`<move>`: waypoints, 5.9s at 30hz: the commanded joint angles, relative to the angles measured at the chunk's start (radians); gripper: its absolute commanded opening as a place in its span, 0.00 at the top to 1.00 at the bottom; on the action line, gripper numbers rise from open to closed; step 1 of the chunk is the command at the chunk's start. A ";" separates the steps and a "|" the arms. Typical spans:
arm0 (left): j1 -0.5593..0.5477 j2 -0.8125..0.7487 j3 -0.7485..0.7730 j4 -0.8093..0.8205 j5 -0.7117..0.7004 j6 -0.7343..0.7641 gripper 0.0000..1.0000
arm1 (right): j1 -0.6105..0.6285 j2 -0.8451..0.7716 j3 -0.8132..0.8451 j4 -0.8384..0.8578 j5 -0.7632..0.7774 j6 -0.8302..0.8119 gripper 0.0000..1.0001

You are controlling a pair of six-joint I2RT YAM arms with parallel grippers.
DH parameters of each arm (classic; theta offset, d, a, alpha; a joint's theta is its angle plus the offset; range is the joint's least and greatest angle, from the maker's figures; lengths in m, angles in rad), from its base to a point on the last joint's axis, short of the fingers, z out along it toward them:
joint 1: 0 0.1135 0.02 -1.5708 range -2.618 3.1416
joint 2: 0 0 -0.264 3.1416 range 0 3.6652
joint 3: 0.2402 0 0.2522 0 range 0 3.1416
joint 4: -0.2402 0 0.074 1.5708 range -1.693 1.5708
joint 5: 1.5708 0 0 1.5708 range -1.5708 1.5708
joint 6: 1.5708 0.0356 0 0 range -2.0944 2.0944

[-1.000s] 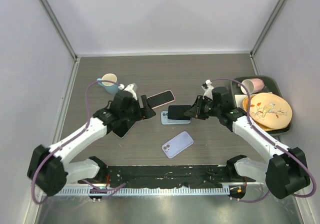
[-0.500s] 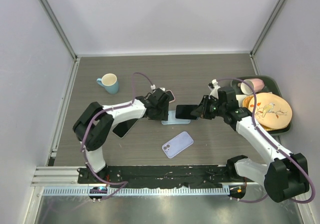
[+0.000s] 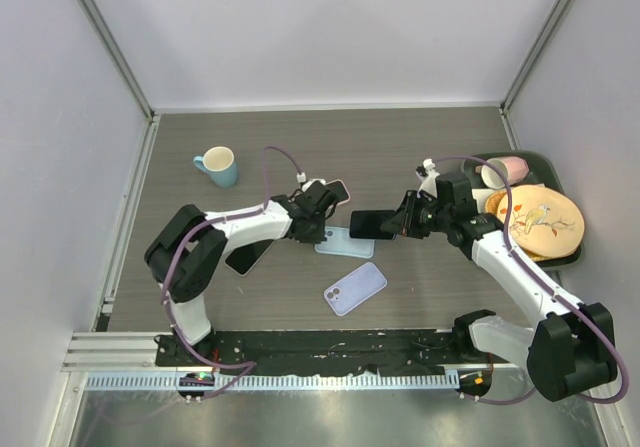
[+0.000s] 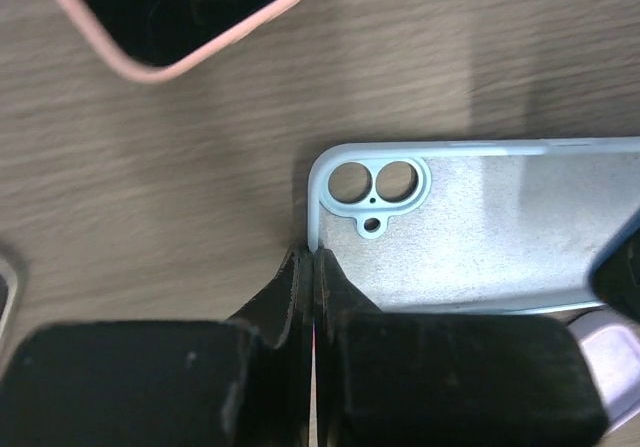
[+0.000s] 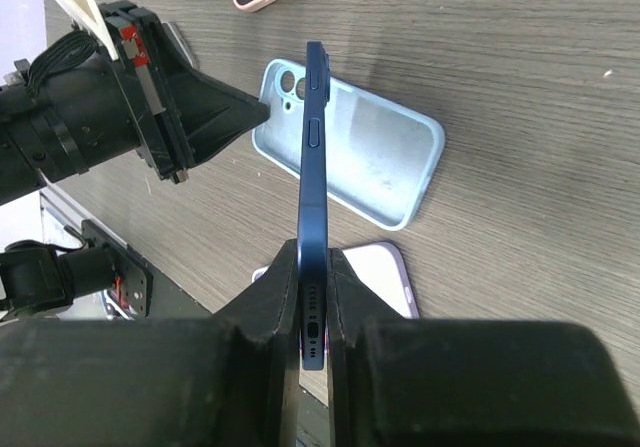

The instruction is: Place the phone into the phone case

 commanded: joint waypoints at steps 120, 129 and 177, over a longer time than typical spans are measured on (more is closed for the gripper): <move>0.064 -0.266 -0.296 0.035 0.028 -0.153 0.42 | 0.505 0.707 0.259 -0.059 0.341 -0.034 0.37; 0.062 -0.267 -0.313 0.053 0.053 -0.158 0.42 | 0.543 0.779 0.296 -0.075 0.330 -0.042 0.37; 0.058 -0.177 -0.282 -0.092 -0.081 -0.147 0.45 | 0.619 0.585 0.418 -0.196 0.349 -0.059 0.27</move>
